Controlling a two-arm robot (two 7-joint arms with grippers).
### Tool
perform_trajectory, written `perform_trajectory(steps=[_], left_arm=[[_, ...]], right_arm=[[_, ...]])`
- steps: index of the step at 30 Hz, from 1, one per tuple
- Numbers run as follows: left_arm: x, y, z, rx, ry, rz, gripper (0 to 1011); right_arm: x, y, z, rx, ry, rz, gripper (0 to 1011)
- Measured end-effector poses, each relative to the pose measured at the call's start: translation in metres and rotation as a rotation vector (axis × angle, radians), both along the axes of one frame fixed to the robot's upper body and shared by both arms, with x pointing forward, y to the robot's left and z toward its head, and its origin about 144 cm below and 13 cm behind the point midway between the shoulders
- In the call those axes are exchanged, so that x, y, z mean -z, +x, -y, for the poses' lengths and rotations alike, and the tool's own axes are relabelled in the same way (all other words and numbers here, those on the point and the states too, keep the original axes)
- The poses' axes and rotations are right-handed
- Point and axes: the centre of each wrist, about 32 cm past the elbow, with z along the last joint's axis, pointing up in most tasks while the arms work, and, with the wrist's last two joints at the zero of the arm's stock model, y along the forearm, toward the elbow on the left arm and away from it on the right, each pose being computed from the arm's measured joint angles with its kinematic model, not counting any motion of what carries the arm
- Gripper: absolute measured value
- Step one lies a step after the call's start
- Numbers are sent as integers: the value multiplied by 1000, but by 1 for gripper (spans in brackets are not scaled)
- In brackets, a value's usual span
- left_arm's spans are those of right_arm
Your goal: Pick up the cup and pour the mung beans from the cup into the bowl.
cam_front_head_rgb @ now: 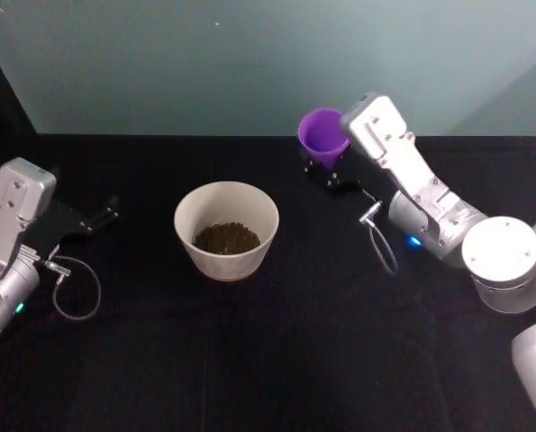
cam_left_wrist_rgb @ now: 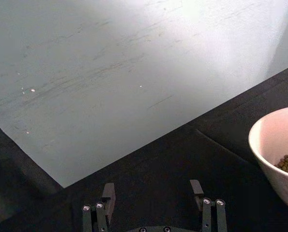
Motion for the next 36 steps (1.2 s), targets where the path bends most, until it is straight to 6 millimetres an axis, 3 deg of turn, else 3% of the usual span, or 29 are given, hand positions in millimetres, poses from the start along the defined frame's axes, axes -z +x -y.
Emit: perform_trajectory(steps=[17, 36], left_arm=[[0, 0, 0, 0, 0, 0, 1000], [0, 0, 0, 0, 0, 0, 1000]], right_arm=[[45, 16, 33, -133, 284, -177, 726], [79, 23, 38, -162, 348, -257, 726]])
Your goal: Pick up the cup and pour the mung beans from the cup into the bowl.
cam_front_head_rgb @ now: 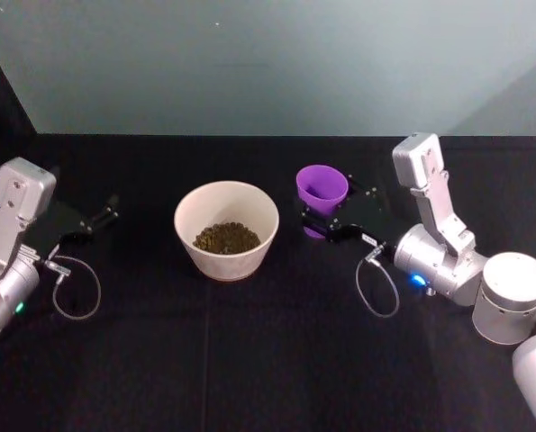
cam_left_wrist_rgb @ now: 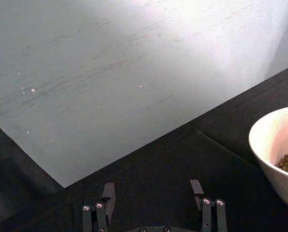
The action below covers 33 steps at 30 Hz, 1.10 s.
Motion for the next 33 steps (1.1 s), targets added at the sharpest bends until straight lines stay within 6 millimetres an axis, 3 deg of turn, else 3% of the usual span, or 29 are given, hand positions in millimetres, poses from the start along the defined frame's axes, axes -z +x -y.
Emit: perform_trajectory(steps=[25, 33], left_arm=[[0, 0, 0, 0, 0, 0, 1000], [0, 0, 0, 0, 0, 0, 1000]], right_arm=[[12, -2, 4, -10, -7, -40, 729], [12, -3, 6, 3, -5, -40, 918]])
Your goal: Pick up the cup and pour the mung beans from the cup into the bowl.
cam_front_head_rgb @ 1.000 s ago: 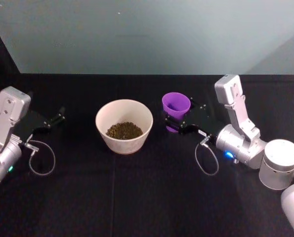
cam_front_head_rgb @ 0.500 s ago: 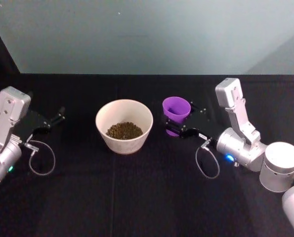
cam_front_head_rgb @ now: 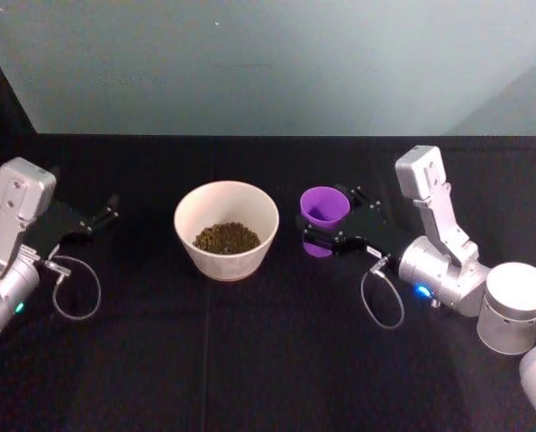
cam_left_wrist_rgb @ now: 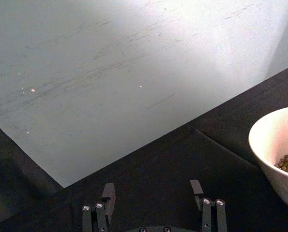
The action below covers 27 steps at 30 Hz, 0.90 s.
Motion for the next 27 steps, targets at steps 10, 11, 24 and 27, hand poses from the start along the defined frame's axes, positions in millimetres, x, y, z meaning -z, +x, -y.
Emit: perform_trajectory(steps=[10, 11, 24, 27], left_arm=[[0, 0, 0, 0, 0, 0, 1000], [0, 0, 0, 0, 0, 0, 1000], [0, 0, 0, 0, 0, 0, 1000], [0, 0, 0, 0, 0, 0, 1000]], right_arm=[[1, -1, 2, 4, 8, 4, 1003], [1, -1, 2, 4, 9, 5, 1003], [-11, -9, 2, 34, 46, 98, 1003], [-14, -11, 1, 41, 69, 133, 1003]])
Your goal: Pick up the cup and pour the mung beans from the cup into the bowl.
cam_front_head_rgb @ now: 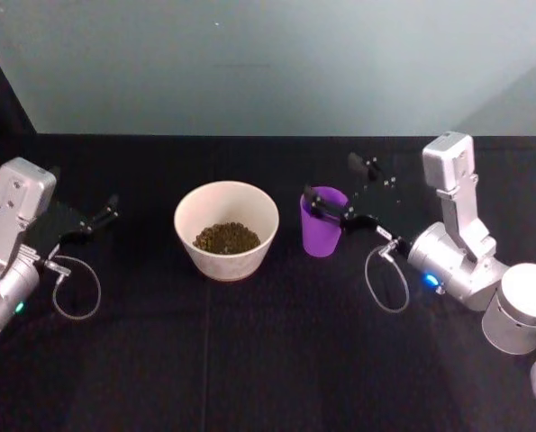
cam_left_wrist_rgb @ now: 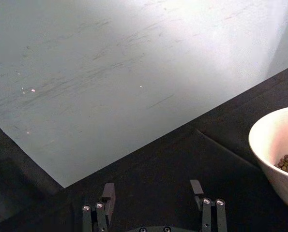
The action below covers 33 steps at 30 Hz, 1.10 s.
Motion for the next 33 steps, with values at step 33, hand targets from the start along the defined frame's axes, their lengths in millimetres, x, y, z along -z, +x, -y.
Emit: perform_trajectory(steps=[33], left_arm=[[0, 0, 0, 0, 0, 0, 1000]], right_arm=[[-6, -24, 11, 302, 36, 60, 1003]])
